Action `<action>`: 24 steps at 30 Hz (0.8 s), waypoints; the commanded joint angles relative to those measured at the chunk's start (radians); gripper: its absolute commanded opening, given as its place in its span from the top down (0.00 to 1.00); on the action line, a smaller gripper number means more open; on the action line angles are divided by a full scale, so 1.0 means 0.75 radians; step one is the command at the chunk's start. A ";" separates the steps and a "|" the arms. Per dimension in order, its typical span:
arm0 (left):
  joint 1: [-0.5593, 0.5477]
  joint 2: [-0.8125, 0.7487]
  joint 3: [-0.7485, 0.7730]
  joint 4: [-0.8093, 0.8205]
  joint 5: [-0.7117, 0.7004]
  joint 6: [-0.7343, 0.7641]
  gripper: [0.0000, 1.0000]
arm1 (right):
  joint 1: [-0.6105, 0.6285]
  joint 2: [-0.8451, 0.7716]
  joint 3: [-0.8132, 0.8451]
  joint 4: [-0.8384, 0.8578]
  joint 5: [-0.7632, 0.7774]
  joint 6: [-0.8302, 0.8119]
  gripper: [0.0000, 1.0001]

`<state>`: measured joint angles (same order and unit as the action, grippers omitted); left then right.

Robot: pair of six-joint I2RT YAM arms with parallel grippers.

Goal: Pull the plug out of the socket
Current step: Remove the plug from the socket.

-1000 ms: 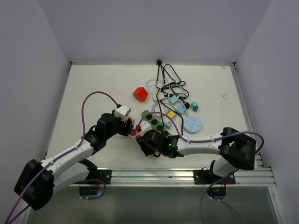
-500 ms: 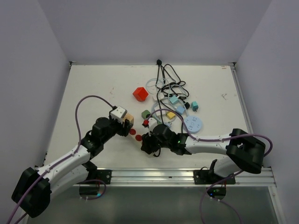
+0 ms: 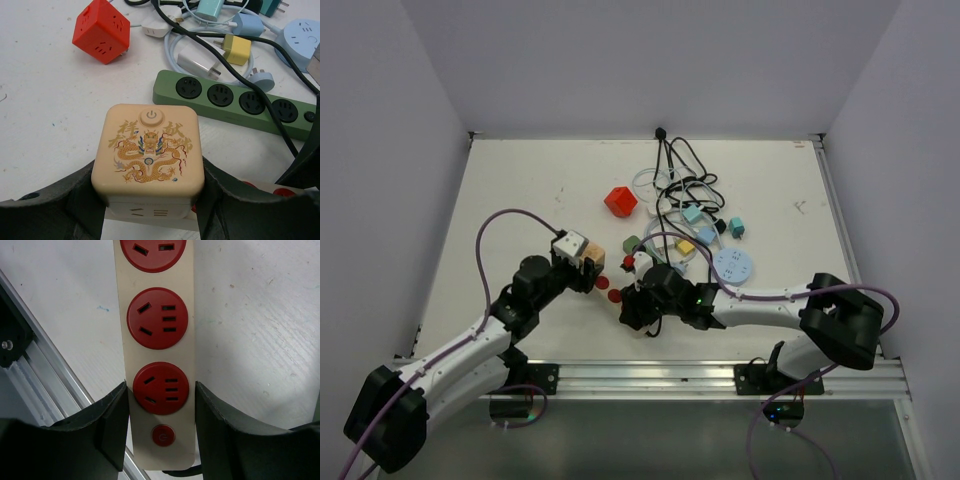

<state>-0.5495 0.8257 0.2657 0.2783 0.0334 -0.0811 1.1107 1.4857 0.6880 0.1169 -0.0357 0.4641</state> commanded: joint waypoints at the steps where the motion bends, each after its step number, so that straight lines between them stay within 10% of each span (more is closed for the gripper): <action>1: 0.041 -0.086 0.047 0.547 -0.051 -0.064 1.00 | 0.033 0.030 -0.038 -0.283 -0.106 0.077 1.00; 24: -0.114 0.114 0.218 0.294 -0.212 0.210 1.00 | 0.121 0.099 0.126 -0.632 0.252 0.048 1.00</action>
<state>-0.6376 0.9470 0.3408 0.3008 0.0181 0.0284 1.1831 1.5131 0.8005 -0.1349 0.1703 0.4515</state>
